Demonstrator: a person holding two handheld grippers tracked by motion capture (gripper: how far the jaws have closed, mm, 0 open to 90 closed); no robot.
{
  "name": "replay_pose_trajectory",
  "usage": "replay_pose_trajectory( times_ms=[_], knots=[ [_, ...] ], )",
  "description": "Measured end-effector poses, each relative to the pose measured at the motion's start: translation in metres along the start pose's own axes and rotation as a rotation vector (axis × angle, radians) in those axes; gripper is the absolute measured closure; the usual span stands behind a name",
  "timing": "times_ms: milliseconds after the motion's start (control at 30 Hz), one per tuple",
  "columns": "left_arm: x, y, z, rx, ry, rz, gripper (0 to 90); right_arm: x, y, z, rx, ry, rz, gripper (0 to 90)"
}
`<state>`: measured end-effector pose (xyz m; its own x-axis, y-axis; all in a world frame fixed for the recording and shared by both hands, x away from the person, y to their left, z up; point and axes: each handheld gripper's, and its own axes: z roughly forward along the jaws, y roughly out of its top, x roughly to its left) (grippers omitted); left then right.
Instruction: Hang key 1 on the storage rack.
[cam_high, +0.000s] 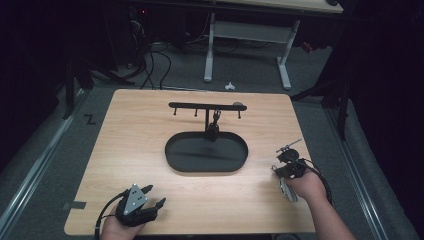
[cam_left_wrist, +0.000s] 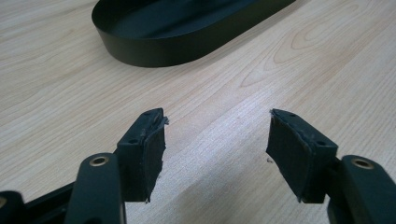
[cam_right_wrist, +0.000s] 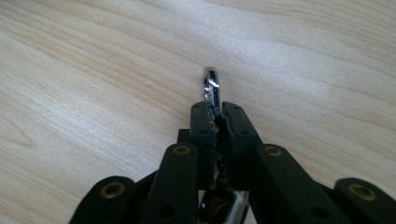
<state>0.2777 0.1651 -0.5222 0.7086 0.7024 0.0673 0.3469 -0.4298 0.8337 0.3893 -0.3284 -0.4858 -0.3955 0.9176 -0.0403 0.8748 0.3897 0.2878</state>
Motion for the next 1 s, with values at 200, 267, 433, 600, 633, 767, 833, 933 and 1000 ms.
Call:
replay_pose_trajectory(
  times_ms=[200,267,433,600,633,767,833,933,1000],
  knots=[
    [-0.001,0.0,0.0,-0.001,0.0,0.002,37.2,0.003,0.0,0.002,0.019,0.01,-0.029,83.9],
    [-0.001,0.0,0.0,-0.001,-0.001,0.003,37.2,0.004,0.0,0.002,0.023,0.011,-0.028,83.8],
    [-0.001,0.001,0.001,-0.001,-0.001,0.006,37.3,0.004,0.001,0.004,0.038,0.009,-0.026,83.8],
    [-0.001,0.001,0.0,-0.003,-0.002,0.007,37.2,0.004,0.002,0.004,0.038,0.009,-0.024,83.9],
    [-0.001,0.001,-0.001,-0.005,-0.002,0.006,37.3,0.004,0.002,0.004,0.037,0.011,-0.021,84.0],
    [-0.002,0.001,0.0,-0.004,-0.002,0.005,37.3,0.003,0.002,0.004,0.038,0.01,-0.015,84.1],
    [-0.002,0.003,0.0,-0.008,0.001,0.005,37.3,0.003,0.004,0.004,0.038,0.007,-0.014,84.2],
    [-0.002,0.004,0.0,-0.016,-0.003,-0.002,37.4,0.003,0.005,0.0,0.032,0.01,-0.01,84.3],
    [-0.002,0.006,0.001,-0.023,-0.007,0.0,37.5,0.003,0.007,-0.008,0.015,0.015,-0.001,84.4]
  ],
)
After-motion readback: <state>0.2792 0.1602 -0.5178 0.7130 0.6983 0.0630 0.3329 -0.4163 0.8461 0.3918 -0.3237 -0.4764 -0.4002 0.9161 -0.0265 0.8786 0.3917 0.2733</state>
